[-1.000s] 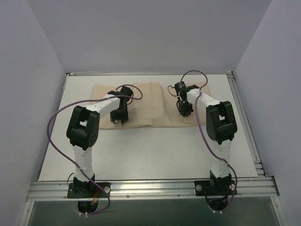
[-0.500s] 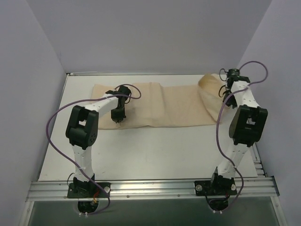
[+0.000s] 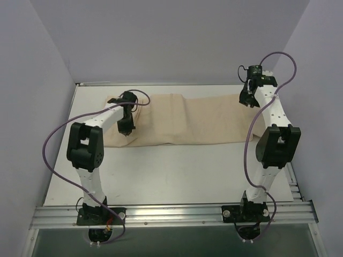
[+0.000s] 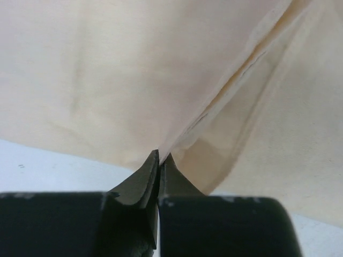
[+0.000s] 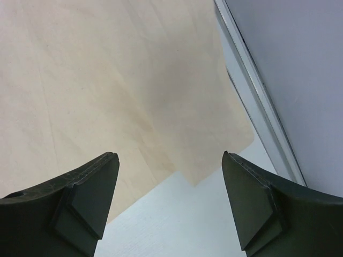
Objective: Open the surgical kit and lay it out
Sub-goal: Open the surgical kit at the center of the board.
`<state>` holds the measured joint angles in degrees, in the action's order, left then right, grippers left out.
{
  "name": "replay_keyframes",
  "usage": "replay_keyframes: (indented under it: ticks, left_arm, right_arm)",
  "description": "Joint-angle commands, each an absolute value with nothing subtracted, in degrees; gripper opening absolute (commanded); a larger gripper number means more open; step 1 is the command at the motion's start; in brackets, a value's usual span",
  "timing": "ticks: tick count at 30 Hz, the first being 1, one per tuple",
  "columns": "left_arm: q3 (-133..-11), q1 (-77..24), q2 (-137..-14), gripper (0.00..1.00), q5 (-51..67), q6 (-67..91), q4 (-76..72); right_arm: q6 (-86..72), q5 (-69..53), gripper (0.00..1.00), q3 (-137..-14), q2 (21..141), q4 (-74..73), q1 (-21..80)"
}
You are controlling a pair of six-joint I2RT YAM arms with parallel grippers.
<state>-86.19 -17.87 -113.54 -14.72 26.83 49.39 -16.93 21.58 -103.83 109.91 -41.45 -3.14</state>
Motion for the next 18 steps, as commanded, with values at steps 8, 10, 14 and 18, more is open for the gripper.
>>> replay_keyframes:
  ticks: [8,10,14,18]
  left_arm:
    - [-88.2,3.0,-97.0,0.02,-20.7,22.9,54.4]
    - [-86.8,9.8,-95.5,0.02,-21.8,21.6,54.8]
    - [-86.1,17.8,-93.7,0.11,-25.5,18.6,55.3]
    - [-88.5,19.3,-92.6,0.62,-30.2,19.9,57.3]
  right_arm:
    - [-17.6,14.2,0.79,-101.3,106.7,-42.0,2.8]
    - [-18.7,11.7,0.79,-100.4,107.1,-41.1,4.1]
    - [-20.5,5.6,0.79,-99.6,108.4,-39.8,5.6]
    - [-20.3,3.9,0.79,-99.1,110.1,-39.2,6.5]
